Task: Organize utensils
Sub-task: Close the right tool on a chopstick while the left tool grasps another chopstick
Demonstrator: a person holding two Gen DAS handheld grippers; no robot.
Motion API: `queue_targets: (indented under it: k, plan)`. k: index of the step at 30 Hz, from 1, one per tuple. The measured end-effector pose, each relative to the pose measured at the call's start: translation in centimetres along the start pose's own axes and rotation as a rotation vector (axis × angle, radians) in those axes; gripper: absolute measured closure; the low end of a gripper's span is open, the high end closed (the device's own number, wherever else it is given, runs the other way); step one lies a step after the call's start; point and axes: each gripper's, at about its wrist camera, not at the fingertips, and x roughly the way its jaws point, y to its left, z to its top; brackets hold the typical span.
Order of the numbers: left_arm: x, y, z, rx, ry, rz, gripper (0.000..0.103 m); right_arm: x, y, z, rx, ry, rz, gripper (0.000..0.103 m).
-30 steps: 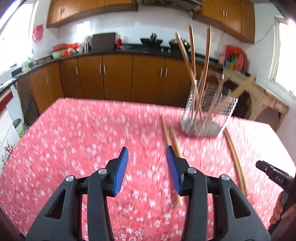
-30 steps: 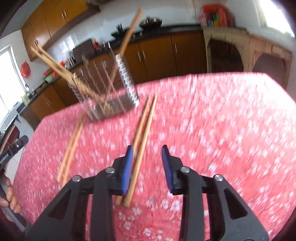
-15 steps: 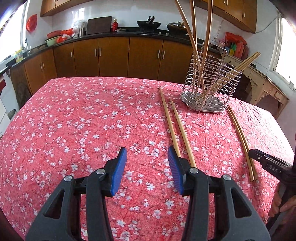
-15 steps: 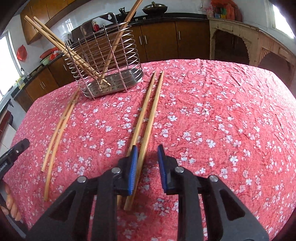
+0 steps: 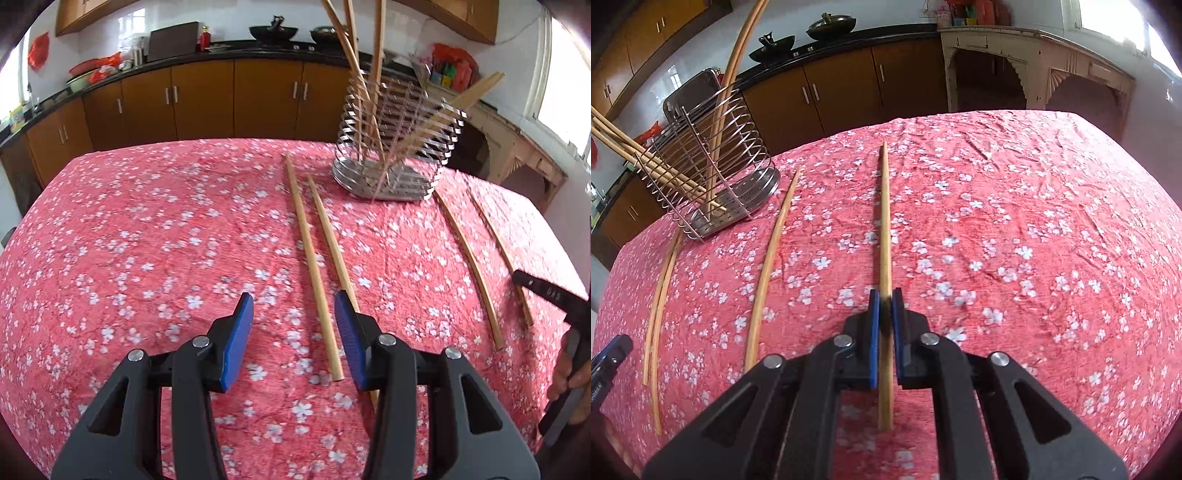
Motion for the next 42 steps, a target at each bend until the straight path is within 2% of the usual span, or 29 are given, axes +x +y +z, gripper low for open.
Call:
queue_targets:
  k: [5, 7, 10, 16, 20, 26, 33, 42]
  plan:
    - [1.3, -1.1, 0.1, 0.024, 0.034, 0.009, 0.067, 0.1, 0.0, -0.1, -0.016, -0.005, -0.001, 0.095]
    - [2.0, -1.4, 0.2, 0.030, 0.046, 0.030, 0.081, 0.2, 0.1, -0.1, -0.018, -0.004, 0.006, 0.095]
    - [2.6, -1.4, 0.4, 0.021, 0.044, 0.084, 0.095, -0.1, 0.7, -0.7, -0.040, -0.007, 0.004, 0.095]
    - [2.7, 2.7, 1.4, -0.056, 0.042, 0.162, 0.095, 0.3, -0.2, -0.4, -0.025, -0.010, 0.003, 0.095]
    - [2.4, 4.7, 1.3, -0.062, 0.043, 0.154, 0.095, 0.2, -0.9, -0.4, -0.023, -0.003, 0.008, 0.095]
    - [2.0, 4.7, 1.0, -0.039, 0.041, 0.150, 0.094, 0.3, -0.9, -0.5, -0.034, -0.011, 0.003, 0.095]
    - [2.2, 4.4, 1.1, -0.022, 0.043, 0.116, 0.080, 0.2, -0.7, -0.8, -0.044, -0.013, -0.010, 0.095]
    - [2.4, 4.4, 1.4, -0.034, 0.042, 0.117, 0.079, 0.4, -0.1, -0.8, -0.062, -0.012, -0.031, 0.095]
